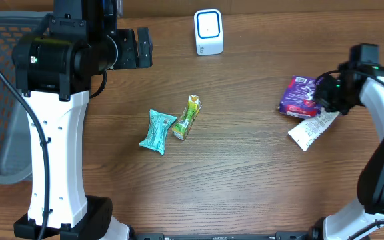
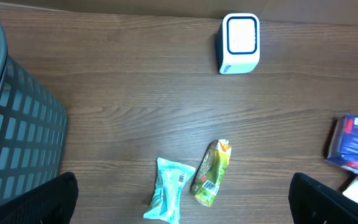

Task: Scan the item barcode

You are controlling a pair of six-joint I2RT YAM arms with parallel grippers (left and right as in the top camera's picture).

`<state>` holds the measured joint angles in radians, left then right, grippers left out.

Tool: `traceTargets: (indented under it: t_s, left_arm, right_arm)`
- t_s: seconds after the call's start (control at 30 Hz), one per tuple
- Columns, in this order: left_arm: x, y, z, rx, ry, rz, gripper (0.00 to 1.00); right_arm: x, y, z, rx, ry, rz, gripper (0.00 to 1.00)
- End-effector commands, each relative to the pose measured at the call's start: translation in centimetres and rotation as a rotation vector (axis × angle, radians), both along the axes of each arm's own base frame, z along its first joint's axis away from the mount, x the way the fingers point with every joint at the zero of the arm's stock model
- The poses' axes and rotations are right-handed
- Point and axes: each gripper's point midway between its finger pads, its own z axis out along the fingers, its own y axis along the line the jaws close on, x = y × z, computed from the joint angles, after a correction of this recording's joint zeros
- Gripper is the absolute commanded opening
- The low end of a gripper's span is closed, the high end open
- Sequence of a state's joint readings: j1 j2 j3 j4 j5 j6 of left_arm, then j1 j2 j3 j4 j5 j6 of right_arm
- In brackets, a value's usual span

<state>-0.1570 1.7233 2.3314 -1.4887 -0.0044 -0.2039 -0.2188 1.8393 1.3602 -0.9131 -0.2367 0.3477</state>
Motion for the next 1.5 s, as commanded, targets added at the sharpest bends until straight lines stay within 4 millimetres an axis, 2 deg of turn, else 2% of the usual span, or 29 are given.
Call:
traceTargets:
  t_s: [0.0,0.07,0.23,0.33,0.4,0.57,0.73,0.9,1.07,1.2,1.3,1.47]
  left_arm:
    - [0.2,-0.1,-0.3,-0.004,0.008,0.004,1.0]
    - [0.2,-0.1,-0.3,-0.004,0.008,0.004,1.0]
    - [0.2,-0.1,-0.3,-0.004,0.008,0.004,1.0]
    - [0.2,-0.1,-0.3,-0.004,0.008,0.004,1.0]
    - [0.2,-0.1,-0.3,-0.004,0.008,0.004,1.0]
    - [1.1,-0.7,0.6,-0.052,-0.04,0.003,0.99]
    - [1.4,1.0,0.8,0.012,-0.057,0.035,1.0]
    - [0.6,4.4,1.2,0.02,-0.047,0.12,1.0]
    - [-0.8,9.6,1.7,0.014,-0.028,0.259,1.0]
    - [-1.4,12.1,1.6,0.008,-0.021,0.325,1.0]
    - [-1.4,12.3,1.6,0.0,-0.021,0.33,1.0]
    - [-1.4,12.3,1.6,0.003,-0.022,0.329,1.0]
  right_arm:
    - [0.9,-0.4,3.2,0.109,-0.08,-0.011,0.41]
    - [0.8,-0.4,4.4,0.156,-0.091,0.003,0.52]
    - [0.7,0.5,7.2,0.153,-0.095,0.073,0.57]
    - [0.7,2.7,9.0,0.148,-0.103,0.141,0.58]
    - [0.6,5.1,9.6,0.162,-0.114,0.198,0.58]
    - [0.3,11.1,9.8,0.189,-0.109,0.324,0.58]
    - [0.3,18.1,10.2,0.189,-0.154,0.455,0.61]
    - [0.5,23.8,9.2,0.118,-0.205,0.504,0.67]
    - [0.7,29.2,7.9,0.088,-0.27,0.595,0.67]
    - [1.7,31.4,5.3,0.024,-0.296,0.621,0.67]
    - [2.2,32.3,2.9,0.021,-0.277,0.634,0.67]
    - [3.2,32.9,0.1,0.019,-0.268,0.638,0.68]
